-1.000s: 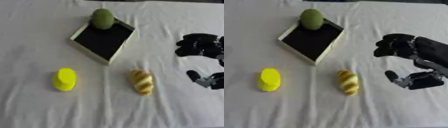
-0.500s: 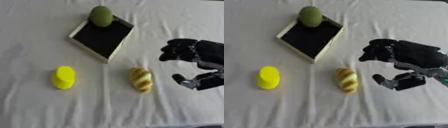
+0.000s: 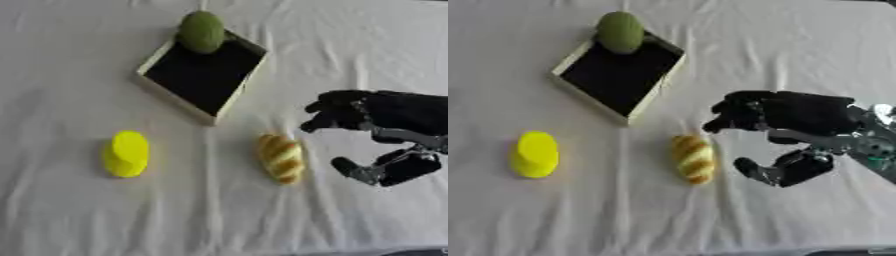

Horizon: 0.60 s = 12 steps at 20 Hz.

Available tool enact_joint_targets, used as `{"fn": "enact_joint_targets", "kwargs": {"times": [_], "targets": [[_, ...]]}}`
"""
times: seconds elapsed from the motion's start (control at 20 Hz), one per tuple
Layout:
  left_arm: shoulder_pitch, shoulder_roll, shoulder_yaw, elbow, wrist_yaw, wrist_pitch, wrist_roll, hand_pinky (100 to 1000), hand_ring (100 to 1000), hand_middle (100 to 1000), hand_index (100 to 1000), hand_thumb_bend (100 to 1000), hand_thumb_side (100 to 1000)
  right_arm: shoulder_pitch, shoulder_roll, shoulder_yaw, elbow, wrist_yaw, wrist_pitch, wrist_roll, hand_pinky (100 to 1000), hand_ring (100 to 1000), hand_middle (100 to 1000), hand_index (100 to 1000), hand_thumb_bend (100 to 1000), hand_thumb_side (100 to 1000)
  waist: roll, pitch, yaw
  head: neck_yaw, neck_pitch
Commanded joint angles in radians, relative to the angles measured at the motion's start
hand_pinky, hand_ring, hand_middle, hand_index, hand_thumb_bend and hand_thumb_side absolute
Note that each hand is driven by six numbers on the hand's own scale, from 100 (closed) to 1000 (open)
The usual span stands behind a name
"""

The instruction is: Pick up objects on the table and place them in the box.

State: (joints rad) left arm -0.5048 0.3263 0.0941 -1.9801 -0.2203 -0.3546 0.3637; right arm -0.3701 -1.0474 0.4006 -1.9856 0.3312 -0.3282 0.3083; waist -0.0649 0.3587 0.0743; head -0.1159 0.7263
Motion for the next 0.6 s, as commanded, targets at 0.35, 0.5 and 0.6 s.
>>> {"fn": "enact_joint_targets", "kwargs": {"times": [0.35,0.5,0.6], "targets": [[-0.016,0.015,-0.005,-0.02,0.011,-0.002,-0.008,749,754,725,899,100,352,-0.035,0.025,0.009,-0.014,0.054,0.083,0.04,1000,975,795,959,100,223,0.002,-0.019,0.005,-0.002,0.001],[-0.018,0.013,-0.005,-0.02,0.014,-0.003,-0.01,749,754,724,899,100,353,-0.047,0.046,0.016,-0.014,0.069,0.099,0.043,1000,980,806,962,100,231,0.004,-0.016,0.008,-0.005,-0.002],[-0.019,0.012,-0.006,-0.02,0.015,-0.003,-0.011,749,754,724,900,100,355,-0.052,0.058,0.023,-0.014,0.081,0.108,0.056,1000,989,817,964,100,266,0.005,-0.013,0.009,-0.006,-0.002]]}}
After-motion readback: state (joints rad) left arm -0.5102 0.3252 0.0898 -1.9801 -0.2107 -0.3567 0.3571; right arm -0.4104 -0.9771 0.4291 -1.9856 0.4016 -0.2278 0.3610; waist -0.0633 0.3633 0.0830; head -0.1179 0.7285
